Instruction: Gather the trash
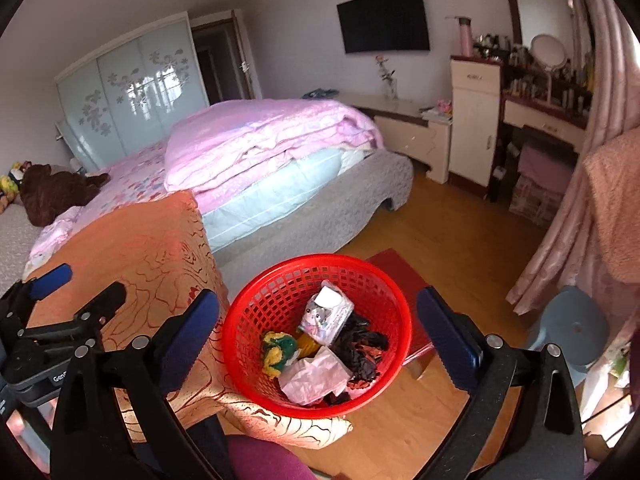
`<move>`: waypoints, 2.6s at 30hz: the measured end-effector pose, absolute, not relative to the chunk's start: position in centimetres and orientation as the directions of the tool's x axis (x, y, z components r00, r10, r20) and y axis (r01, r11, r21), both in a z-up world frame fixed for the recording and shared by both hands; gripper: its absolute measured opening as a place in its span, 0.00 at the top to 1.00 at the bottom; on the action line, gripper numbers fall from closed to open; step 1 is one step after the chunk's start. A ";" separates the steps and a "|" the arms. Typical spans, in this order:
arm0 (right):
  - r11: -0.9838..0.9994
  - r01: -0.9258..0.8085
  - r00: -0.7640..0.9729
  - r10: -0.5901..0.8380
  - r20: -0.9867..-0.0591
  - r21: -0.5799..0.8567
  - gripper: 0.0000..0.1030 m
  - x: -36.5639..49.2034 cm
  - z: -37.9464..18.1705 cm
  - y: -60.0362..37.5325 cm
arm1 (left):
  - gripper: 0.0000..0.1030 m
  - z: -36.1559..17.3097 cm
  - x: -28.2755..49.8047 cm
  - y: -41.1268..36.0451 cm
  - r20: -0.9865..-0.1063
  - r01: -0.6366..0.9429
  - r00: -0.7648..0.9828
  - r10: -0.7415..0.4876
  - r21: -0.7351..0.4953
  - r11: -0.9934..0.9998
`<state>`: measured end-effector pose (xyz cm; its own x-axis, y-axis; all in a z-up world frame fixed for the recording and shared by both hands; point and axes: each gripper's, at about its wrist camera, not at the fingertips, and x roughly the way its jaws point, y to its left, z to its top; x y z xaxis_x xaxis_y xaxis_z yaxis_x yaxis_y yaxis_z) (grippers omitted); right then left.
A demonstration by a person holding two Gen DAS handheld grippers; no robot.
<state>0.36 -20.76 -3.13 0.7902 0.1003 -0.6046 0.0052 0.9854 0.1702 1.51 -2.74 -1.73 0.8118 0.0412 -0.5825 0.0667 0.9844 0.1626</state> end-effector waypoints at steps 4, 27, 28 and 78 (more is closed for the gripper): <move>0.989 0.015 0.807 0.076 -0.585 0.150 0.07 -1.0 -2.5 -20.1 | 0.09 -1.4 0.7 -1.9 -0.585 0.057 0.810 0.035 0.137 0.989; 0.989 0.037 0.830 0.051 -0.555 0.146 0.07 -3.4 -2.2 -18.9 | 0.09 -0.9 -1.0 -1.1 -0.570 0.056 0.822 0.015 0.106 0.993; 0.989 0.038 0.831 0.050 -0.555 0.146 0.07 -3.3 -2.2 -19.0 | 0.09 -0.9 -1.0 -1.1 -0.570 0.056 0.821 0.014 0.105 0.993; 0.989 0.024 0.820 0.066 -0.569 0.149 0.07 -2.6 -2.9 -18.6 | 0.09 -1.2 -1.0 -0.8 -0.583 0.049 0.812 0.015 0.093 0.994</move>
<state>-2.65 -18.58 -2.88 0.8199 0.0657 -0.5687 0.0242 0.9885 0.1490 -1.01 -0.83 -1.19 0.8123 0.0150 -0.5830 0.0486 0.9944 0.0934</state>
